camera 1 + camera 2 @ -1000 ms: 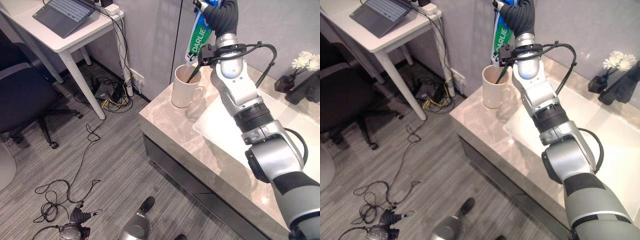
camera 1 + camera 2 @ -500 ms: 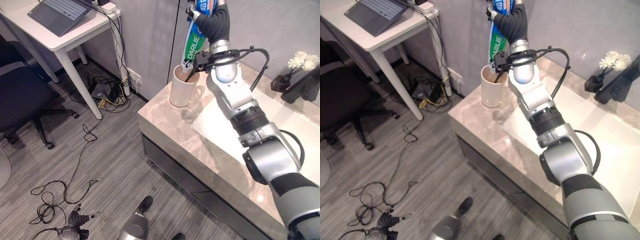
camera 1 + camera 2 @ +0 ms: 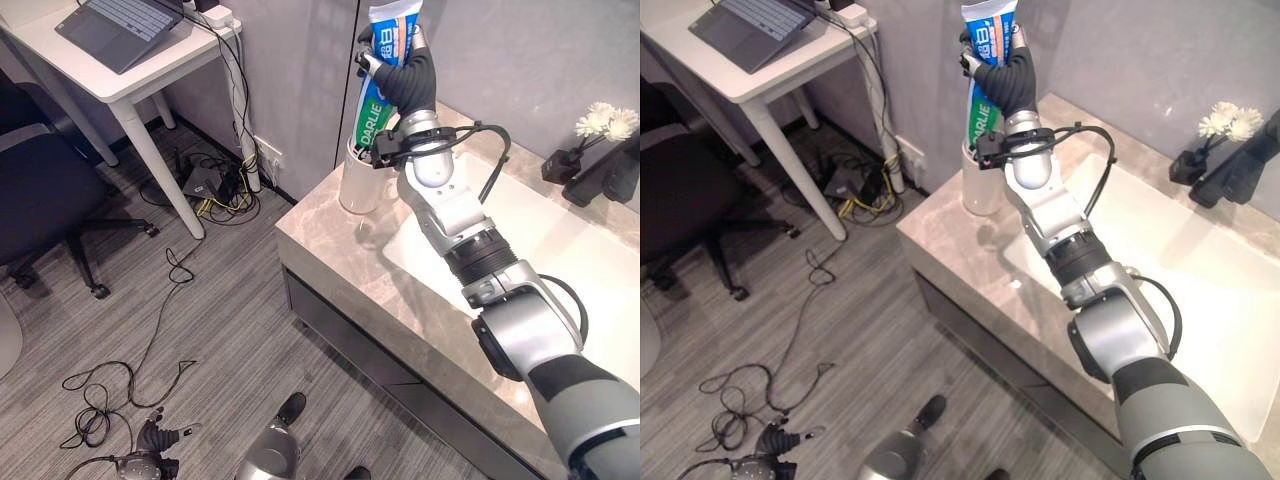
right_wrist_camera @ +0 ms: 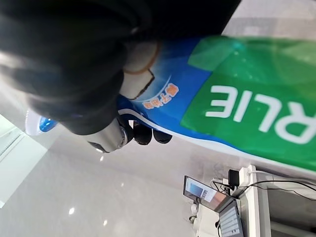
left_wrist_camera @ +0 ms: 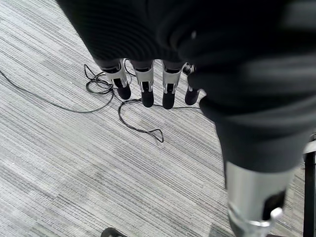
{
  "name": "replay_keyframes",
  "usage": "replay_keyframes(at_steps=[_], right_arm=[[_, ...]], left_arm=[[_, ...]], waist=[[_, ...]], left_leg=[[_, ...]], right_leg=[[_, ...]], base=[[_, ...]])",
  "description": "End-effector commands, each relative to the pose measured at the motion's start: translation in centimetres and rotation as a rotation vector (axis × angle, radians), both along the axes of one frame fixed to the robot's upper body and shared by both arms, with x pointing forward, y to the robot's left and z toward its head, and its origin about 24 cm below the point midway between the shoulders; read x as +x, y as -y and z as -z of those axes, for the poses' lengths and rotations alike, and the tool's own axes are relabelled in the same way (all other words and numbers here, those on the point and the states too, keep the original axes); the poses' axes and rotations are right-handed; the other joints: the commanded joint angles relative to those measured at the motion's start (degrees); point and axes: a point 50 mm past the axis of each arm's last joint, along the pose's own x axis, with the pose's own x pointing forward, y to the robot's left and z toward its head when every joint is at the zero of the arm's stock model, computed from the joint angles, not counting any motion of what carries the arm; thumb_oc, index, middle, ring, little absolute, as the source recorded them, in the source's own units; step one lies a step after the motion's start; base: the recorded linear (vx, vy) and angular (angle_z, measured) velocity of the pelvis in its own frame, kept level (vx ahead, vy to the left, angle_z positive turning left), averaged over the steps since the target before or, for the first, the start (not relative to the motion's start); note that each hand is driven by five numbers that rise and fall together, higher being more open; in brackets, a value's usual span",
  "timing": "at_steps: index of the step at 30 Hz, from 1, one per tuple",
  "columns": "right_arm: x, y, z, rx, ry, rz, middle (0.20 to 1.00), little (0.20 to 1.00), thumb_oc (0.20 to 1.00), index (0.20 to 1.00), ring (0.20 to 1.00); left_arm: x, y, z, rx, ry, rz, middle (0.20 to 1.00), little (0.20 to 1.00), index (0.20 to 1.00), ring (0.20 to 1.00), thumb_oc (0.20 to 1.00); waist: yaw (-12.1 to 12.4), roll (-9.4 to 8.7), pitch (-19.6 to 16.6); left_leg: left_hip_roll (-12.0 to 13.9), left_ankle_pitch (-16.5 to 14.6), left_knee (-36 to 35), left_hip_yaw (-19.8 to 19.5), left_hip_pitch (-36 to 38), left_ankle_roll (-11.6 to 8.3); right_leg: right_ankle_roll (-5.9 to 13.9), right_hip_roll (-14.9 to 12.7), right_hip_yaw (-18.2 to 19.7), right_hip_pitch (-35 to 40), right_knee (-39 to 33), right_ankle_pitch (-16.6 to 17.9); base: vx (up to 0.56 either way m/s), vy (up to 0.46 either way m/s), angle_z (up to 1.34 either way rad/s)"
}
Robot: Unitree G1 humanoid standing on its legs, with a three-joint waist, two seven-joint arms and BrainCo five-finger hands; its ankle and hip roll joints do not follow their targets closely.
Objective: Put brush and paste in cup on sink, flatten towel.
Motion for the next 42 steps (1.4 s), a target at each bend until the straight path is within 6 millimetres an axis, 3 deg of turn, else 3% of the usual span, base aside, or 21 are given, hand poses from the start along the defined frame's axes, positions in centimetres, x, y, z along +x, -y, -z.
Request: replay_keyframes(at_steps=[1, 10, 11, 13, 14, 24, 33, 39, 40, 42], right_arm=[[-0.7, 0.3, -1.0, 0.003, 0.087, -0.008, 0.200, 0.200, 0.200, 0.200, 0.200], [-0.5, 0.5, 0.1, -0.027, 0.065, 0.013, 0.200, 0.200, 0.200, 0.200, 0.200], [-0.3, 0.6, 0.3, -0.029, 0.054, 0.022, 0.241, 0.241, 0.241, 0.241, 0.241], [-0.3, 0.6, 0.4, -0.036, 0.045, 0.012, 0.865, 0.865, 0.865, 0.865, 0.865], [-0.2, 0.5, 0.5, -0.041, 0.042, 0.011, 1.000, 1.000, 1.000, 1.000, 1.000], [-0.3, 1.1, 0.7, -0.028, 0.042, 0.022, 1.000, 1.000, 1.000, 1.000, 1.000], [-1.5, 0.9, -0.7, -0.040, 0.138, 0.025, 1.000, 1.000, 1.000, 1.000, 1.000], [-4.5, 1.6, -3.0, -0.136, 0.348, 0.062, 1.000, 1.000, 1.000, 1.000, 1.000], [-5.6, 2.5, -3.7, -0.185, 0.433, 0.111, 1.000, 1.000, 1.000, 1.000, 1.000], [-6.4, 3.3, -2.6, -0.185, 0.445, 0.124, 1.000, 1.000, 1.000, 1.000, 1.000]], left_arm=[[-1.0, -0.9, 0.1, 0.043, -0.029, -0.035, 1.000, 1.000, 1.000, 1.000, 1.000], [-1.1, -0.8, 0.2, 0.044, -0.030, -0.037, 1.000, 1.000, 1.000, 1.000, 1.000], [-1.1, -0.7, 0.3, 0.043, -0.033, -0.033, 1.000, 1.000, 1.000, 1.000, 1.000], [-1.1, -0.6, 0.3, 0.039, -0.029, -0.029, 1.000, 1.000, 1.000, 1.000, 1.000], [-1.1, -0.6, 0.3, 0.037, -0.030, -0.028, 1.000, 1.000, 1.000, 1.000, 1.000], [-1.9, -0.4, 1.0, 0.059, -0.109, -0.009, 1.000, 1.000, 1.000, 1.000, 1.000], [-1.4, 0.1, 1.2, 0.070, -0.125, 0.029, 1.000, 1.000, 1.000, 1.000, 1.000], [-0.1, 1.5, 1.0, 0.053, -0.076, 0.106, 1.000, 1.000, 1.000, 1.000, 1.000], [0.5, 2.1, 0.8, 0.041, -0.040, 0.138, 1.000, 1.000, 1.000, 1.000, 1.000], [3.3, 3.4, -1.1, 0.084, 0.100, 0.281, 1.000, 1.000, 1.000, 1.000, 1.000]], waist=[[0.10, -1.26, -1.50], [0.20, -1.17, -1.56], [0.25, -1.14, -1.58], [0.21, -1.11, -1.65], [0.22, -1.09, -1.65], [-0.38, -1.03, -2.27], [-1.59, -0.78, -3.17], [-4.07, 0.18, -4.49], [-5.72, 0.61, -4.81], [-7.43, 1.10, -5.23]], left_leg=[[-0.45, 0.48, -1.01, 2.59, 0.31, 2.55], [-0.38, 0.48, -1.01, 2.60, 0.33, 2.60], [-0.40, 0.45, -1.01, 2.58, 0.34, 2.61], [-0.42, 0.43, -1.01, 2.65, 0.41, 2.60], [-0.43, 0.45, -1.01, 2.69, 0.41, 2.59], [-0.27, 0.31, -1.01, 2.88, 0.67, 2.53], [0.18, 0.11, -1.01, 3.92, 1.43, 2.41], [1.36, -1.02, -1.01, 6.97, 3.75, 2.48], [1.82, -1.44, -1.01, 8.57, 4.71, 2.54], [2.64, -2.60, -1.01, 11.21, 6.68, 2.69]], right_leg=[[2.23, -5.35, 5.37, 0.68, -0.09, 6.52], [2.25, -5.32, 5.47, 0.60, -0.09, 6.51], [2.27, -5.31, 5.45, 0.57, -0.09, 6.54], [2.28, -5.31, 5.50, 0.62, -0.09, 6.60], [2.29, -5.31, 5.53, 0.65, -0.09, 6.60], [2.19, -5.12, 5.66, 0.75, -0.09, 6.50], [2.11, -4.92, 6.38, 0.98, -0.09, 6.64], [1.92, -4.38, 8.79, 1.37, -0.09, 6.31], [1.93, -4.13, 10.23, 1.16, -0.09, 6.27], [1.75, -3.66, 13.02, 1.26, -0.09, 5.93]], base=[[0.00, 0.000, 0.00], [0.00, 0.000, 0.00], [0.00, 0.000, 0.00], [0.00, 0.000, 0.00], [0.00, 0.000, 0.00], [0.00, 0.000, 0.00], [0.00, -0.001, -0.01], [-0.01, 0.007, -0.15], [-0.02, 0.044, -0.62], [-0.03, 0.026, -0.82]])
